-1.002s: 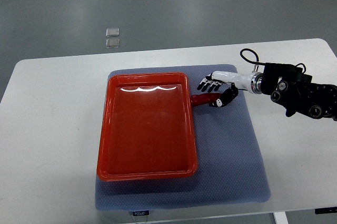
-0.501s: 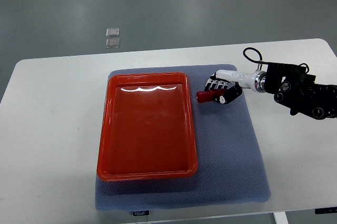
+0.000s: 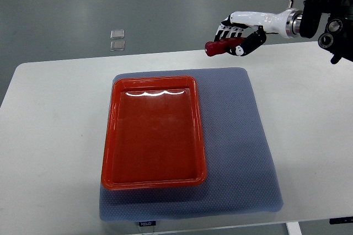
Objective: Place red pepper on red tray
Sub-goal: 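Carry the pepper over the red tray and open the right hand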
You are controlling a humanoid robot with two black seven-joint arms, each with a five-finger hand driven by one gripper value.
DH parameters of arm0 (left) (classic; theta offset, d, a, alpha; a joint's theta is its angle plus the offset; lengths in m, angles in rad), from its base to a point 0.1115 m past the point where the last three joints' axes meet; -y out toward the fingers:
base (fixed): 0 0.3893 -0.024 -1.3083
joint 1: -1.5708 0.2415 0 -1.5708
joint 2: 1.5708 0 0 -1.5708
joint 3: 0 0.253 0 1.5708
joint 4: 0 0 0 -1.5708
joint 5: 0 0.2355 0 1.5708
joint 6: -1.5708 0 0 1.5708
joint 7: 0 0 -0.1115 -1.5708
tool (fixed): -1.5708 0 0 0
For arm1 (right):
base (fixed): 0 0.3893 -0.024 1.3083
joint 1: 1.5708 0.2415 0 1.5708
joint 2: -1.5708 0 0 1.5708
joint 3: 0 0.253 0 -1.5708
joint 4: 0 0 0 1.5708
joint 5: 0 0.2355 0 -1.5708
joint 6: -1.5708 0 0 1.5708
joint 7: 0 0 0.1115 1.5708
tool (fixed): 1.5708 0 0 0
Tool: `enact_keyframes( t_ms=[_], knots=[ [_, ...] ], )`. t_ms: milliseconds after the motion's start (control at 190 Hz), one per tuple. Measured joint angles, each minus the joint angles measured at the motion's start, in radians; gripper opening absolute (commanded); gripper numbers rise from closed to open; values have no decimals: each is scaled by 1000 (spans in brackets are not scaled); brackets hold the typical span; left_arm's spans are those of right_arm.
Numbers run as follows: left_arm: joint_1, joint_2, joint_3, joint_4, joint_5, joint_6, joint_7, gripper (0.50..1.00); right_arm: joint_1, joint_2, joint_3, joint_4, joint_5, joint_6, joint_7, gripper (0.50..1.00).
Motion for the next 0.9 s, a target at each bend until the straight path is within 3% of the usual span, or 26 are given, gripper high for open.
enact_keyframes(
  t_ms=[169,569,707,902],
  knots=[
    [0,0,1,1,0,0,-1,1000,7,130,-3,-8,1,-12,-2,500],
    [0,0,0,-1,0,0,0,1000,-68,476,-23,-172,-14,-35,6,500],
    [0,0,0,0,0,0,0,1000,-104,548,-38,-220,-27,-48,7,500],
    [0,0,1,1,0,0,0,1000,-172,570,-50,-267,-70,-79,8,500]
  ],
)
